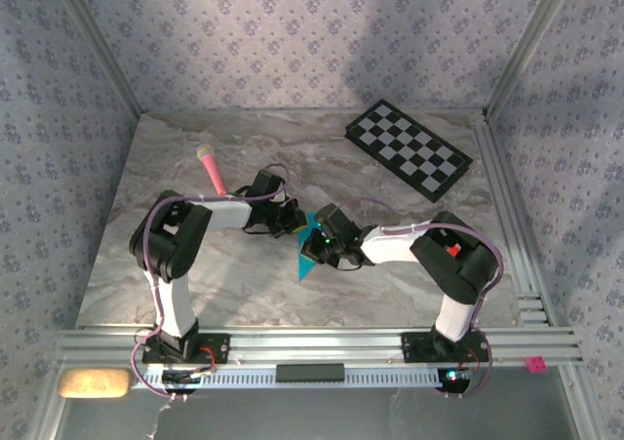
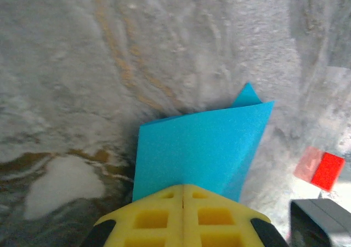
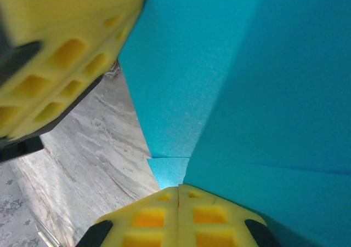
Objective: Fold a paper plane with a square sheet of paper (pick it up from the middle)
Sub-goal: Turn over the paper at the center of the table, then fold the wing for the fifth time at the center of the table.
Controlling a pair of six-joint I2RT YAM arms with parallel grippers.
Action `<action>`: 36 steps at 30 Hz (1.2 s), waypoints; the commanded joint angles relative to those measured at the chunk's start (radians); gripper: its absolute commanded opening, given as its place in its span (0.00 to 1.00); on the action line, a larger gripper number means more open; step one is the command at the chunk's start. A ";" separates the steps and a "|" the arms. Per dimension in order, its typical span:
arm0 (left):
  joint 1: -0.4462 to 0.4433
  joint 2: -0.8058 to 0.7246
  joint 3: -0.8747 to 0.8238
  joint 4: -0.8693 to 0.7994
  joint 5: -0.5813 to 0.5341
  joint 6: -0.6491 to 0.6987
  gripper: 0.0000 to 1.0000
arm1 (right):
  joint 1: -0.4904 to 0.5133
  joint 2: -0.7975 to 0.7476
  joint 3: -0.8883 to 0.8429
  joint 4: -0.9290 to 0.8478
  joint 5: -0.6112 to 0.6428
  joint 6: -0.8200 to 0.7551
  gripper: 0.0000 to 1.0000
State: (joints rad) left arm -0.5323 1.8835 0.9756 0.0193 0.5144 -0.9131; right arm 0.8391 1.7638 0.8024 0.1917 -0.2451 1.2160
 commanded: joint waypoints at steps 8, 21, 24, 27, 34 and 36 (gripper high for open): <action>-0.001 0.031 -0.054 -0.035 -0.060 0.062 0.02 | 0.005 -0.120 0.013 -0.097 0.066 -0.126 0.11; -0.001 -0.001 -0.088 -0.048 0.028 0.169 0.02 | -0.173 -0.233 -0.150 -0.075 0.002 -0.135 0.25; -0.001 -0.006 -0.086 -0.059 0.036 0.188 0.02 | -0.190 -0.221 -0.154 -0.046 -0.030 -0.133 0.33; -0.001 -0.009 -0.082 -0.070 0.035 0.197 0.02 | -0.202 -0.214 -0.157 -0.046 -0.028 -0.120 0.34; -0.001 -0.008 -0.077 -0.068 0.044 0.199 0.02 | -0.213 -0.174 -0.143 -0.045 -0.068 -0.114 0.34; 0.000 -0.009 -0.078 -0.070 0.044 0.199 0.02 | -0.213 -0.160 -0.140 -0.044 -0.076 -0.110 0.34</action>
State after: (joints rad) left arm -0.5304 1.8717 0.9253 0.0475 0.5690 -0.7410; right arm 0.6296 1.5803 0.6506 0.1638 -0.2943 1.0950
